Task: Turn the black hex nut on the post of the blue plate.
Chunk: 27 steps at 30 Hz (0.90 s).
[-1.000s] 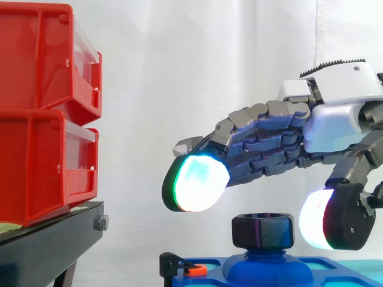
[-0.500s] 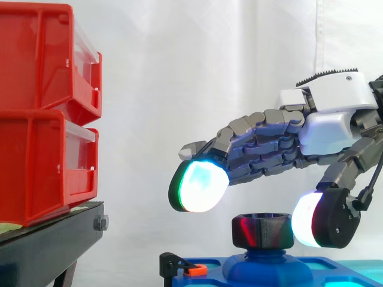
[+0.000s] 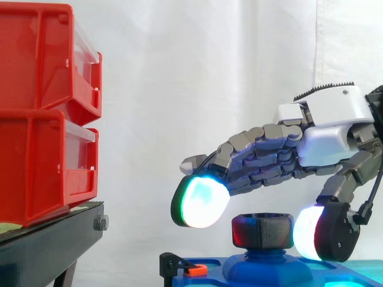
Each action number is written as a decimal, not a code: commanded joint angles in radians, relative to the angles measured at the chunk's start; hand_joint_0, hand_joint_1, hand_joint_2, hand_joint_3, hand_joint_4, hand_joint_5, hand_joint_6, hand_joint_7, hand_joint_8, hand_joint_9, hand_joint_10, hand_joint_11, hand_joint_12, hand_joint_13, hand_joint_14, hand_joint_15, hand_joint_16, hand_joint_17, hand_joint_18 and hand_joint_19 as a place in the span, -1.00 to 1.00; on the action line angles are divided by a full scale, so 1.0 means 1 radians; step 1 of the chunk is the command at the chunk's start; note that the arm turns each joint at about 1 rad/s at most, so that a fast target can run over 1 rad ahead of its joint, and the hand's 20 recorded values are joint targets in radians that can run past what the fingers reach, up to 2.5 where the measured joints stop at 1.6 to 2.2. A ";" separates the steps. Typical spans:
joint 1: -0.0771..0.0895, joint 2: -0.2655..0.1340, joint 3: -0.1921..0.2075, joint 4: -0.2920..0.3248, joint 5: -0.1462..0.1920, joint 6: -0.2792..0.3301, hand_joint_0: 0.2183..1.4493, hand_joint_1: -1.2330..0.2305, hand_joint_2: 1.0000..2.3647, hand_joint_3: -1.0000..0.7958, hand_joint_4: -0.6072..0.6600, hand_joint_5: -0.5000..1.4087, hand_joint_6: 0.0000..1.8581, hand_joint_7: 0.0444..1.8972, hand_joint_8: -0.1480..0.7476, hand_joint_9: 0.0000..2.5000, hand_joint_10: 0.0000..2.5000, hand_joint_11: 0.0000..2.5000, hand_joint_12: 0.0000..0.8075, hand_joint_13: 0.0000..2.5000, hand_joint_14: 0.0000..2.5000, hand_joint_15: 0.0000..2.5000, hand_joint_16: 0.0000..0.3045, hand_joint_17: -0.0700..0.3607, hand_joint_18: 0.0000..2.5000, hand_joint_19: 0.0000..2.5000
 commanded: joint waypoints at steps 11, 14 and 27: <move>-0.003 -0.002 0.000 0.000 -0.008 -0.001 -0.65 -0.51 -1.00 -0.44 -0.22 -0.79 -0.46 -0.39 -0.47 -1.00 -1.00 -1.00 -0.28 -1.00 -1.00 -1.00 -0.71 -0.21 -1.00 -1.00; -0.005 -0.002 0.000 0.000 -0.011 -0.001 -0.65 -0.50 -1.00 -0.44 -0.20 -0.79 -0.46 -0.39 -0.46 -1.00 -1.00 -1.00 -0.28 -1.00 -1.00 -1.00 -0.71 -0.21 -1.00 -1.00; -0.020 -0.002 0.000 0.001 -0.031 -0.001 -0.65 -0.45 -1.00 -0.44 -0.13 -0.79 -0.46 -0.38 -0.43 -1.00 -1.00 -1.00 -0.27 -1.00 -1.00 -1.00 -0.71 -0.21 -1.00 -1.00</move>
